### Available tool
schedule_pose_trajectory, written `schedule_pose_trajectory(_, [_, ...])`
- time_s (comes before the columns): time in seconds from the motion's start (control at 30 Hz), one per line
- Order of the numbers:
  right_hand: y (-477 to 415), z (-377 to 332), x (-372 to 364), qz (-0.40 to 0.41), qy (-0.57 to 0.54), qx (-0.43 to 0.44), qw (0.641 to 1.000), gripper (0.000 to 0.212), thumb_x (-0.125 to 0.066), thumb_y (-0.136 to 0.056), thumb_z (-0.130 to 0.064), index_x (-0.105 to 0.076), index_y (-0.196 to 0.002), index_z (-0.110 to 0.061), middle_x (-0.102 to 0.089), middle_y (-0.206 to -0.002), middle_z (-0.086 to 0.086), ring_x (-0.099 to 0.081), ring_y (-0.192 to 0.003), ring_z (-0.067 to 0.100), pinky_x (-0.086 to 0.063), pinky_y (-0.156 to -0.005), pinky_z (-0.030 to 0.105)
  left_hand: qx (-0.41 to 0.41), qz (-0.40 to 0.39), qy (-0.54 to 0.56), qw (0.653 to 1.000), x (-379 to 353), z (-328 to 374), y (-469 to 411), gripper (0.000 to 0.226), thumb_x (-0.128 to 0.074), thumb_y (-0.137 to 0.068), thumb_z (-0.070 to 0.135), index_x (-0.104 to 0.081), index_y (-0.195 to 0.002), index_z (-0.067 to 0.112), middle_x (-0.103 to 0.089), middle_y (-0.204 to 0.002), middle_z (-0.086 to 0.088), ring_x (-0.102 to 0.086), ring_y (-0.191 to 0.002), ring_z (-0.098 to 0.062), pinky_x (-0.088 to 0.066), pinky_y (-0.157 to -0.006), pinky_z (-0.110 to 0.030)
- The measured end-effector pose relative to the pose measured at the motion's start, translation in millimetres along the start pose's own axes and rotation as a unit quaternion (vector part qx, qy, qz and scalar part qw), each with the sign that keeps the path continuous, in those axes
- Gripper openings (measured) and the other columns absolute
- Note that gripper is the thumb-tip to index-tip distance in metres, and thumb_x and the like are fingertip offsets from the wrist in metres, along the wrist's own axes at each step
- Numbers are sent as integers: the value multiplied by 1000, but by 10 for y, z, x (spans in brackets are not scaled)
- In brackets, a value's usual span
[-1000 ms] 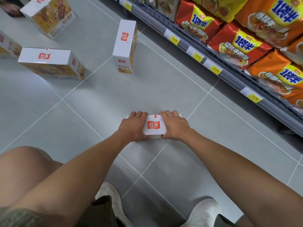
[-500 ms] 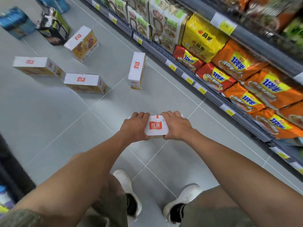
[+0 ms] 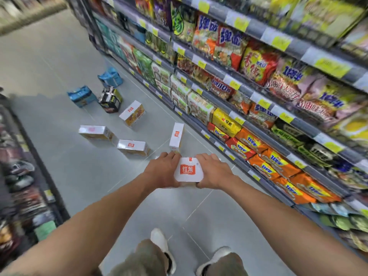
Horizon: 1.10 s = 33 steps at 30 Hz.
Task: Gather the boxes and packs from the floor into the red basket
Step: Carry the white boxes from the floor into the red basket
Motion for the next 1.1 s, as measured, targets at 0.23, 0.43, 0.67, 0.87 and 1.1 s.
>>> schedule_pose_trajectory(0.23, [566, 97, 1000, 35, 18, 16, 999, 86, -80, -64, -60, -39, -134, -31, -49, -132, -5, -46, -123, 26, -41, -78, 39, -15, 9, -19, 1000, 1028, 564, 136, 103, -67, -65, 81, -31, -145, 28, -53, -141, 1, -51, -124, -23, -54, -96, -48])
schedule_pose_trajectory(0.43, [1071, 675, 1503, 59, 13, -9, 998, 95, -81, -62, -60, -36, -142, -35, -51, -135, -7, -46, -125, 23, -49, -88, 45, -43, 32, -27, 998, 1367, 1337, -35, 106, -69, -65, 80, -31, -149, 28, -53, -143, 2, -50, -125, -22, -52, -99, -43])
schedule_pose_trajectory(0.67, [1669, 1462, 1687, 86, -9, -93, 992, 93, -81, -65, -58, -36, -142, -31, -51, -136, -3, -46, -123, 24, -45, -83, 40, -134, -3, -58, 989, 1487, 2298, -402, 107, -75, -63, 74, -30, -147, 25, -51, -141, 0, -47, -127, -24, -49, -103, -50])
schedule_pose_trajectory(0.87, [2203, 1980, 1604, 119, -51, -222, 966, 95, -80, -64, -62, -34, -140, -28, -52, -134, -1, -47, -121, 25, -49, -85, 43, -275, -18, -107, 955, 1518, 3066, -699, 106, -72, -65, 75, -30, -149, 25, -49, -143, 0, -46, -128, -25, -48, -102, -43])
schedule_pose_trajectory(1.1, [2951, 2256, 1347, 171, -123, -398, 893, 112, -59, -53, -98, -33, -141, -33, -49, -142, -6, -46, -132, 25, -48, -99, 52, -449, -60, -139, 880, 1549, 3999, -682, 113, -50, -43, 93, -41, -135, 27, -53, -130, 4, -48, -120, -21, -46, -98, -39])
Point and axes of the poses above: each hand's wrist, its own y-axis away from the middle knuckle, its own x-axis out of the back of the hand, z = x × y, the point moved 9 cm from there along -y, towards the middle knuckle
